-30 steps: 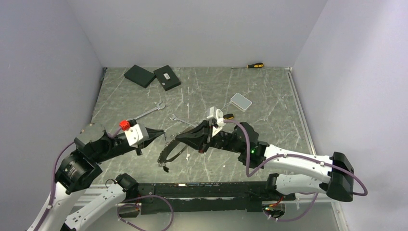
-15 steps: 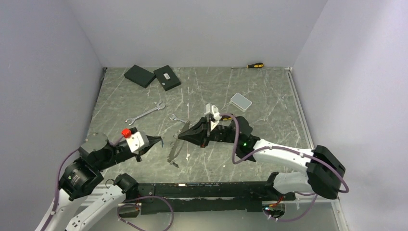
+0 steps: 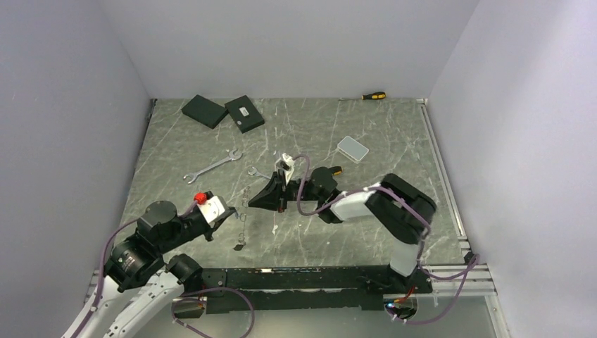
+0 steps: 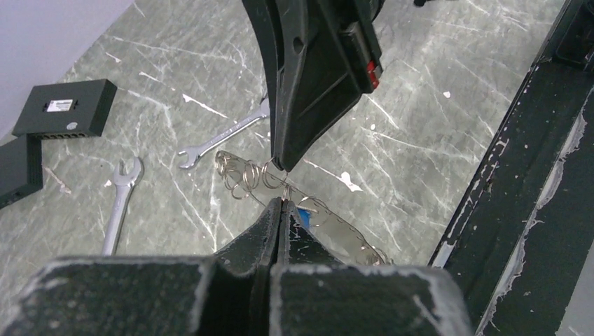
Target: Put the keys on the keyring
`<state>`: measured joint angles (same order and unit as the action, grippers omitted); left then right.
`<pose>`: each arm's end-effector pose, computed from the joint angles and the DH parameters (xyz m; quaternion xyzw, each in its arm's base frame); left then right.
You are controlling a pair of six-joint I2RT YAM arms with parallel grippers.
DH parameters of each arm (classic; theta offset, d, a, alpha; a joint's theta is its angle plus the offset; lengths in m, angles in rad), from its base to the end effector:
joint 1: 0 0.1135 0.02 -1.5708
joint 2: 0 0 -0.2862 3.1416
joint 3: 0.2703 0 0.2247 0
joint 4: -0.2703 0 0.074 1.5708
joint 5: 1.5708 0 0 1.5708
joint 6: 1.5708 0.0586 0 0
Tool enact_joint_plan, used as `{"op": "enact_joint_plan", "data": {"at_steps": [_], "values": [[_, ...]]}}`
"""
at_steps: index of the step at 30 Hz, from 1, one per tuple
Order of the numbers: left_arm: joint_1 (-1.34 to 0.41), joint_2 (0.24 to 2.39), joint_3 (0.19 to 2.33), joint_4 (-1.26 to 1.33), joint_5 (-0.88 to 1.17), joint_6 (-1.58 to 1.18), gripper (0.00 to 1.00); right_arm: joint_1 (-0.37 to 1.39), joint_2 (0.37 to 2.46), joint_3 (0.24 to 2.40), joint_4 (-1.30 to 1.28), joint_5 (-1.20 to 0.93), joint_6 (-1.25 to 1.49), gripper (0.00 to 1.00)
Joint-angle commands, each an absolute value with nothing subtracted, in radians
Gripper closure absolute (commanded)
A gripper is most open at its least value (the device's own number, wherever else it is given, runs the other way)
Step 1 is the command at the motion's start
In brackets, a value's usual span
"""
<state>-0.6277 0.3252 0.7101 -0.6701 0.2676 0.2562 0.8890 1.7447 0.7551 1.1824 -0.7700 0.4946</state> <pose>0.0332 -0.0432 0.3051 0.4116 0.6828 -0.2147 0.5641 0.1905 0.2994 0.2696 -0.3997 0.5210 0.6402 0.3986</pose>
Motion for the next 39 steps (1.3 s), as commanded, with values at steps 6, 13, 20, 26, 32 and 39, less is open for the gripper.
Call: {"op": "enact_joint_plan", "data": {"at_steps": [6,13,20,26,32,39], "values": [[-0.625,0.318,0.686,-0.623,0.239,0.232,1.0,0.844,1.975,0.64,1.702,-0.787,0.68,1.0],[-0.626,0.309,0.68,-0.617,0.232,0.23,1.0,0.842,1.97,0.52,1.624,-0.769,0.569,1.0],[-0.626,0.311,0.676,-0.616,0.232,0.23,1.0,0.842,1.937,0.504,1.387,-0.788,0.513,0.77],[-0.625,0.303,0.675,-0.615,0.233,0.229,1.0,0.825,1.778,0.414,1.189,-0.701,0.415,0.58],[-0.625,0.309,0.673,-0.614,0.241,0.23,1.0,0.824,1.56,0.458,0.73,-0.49,0.293,0.49],[-0.625,0.293,0.652,-0.591,0.248,0.232,1.0,0.942,1.461,0.527,0.518,-0.19,0.259,0.28]]}}
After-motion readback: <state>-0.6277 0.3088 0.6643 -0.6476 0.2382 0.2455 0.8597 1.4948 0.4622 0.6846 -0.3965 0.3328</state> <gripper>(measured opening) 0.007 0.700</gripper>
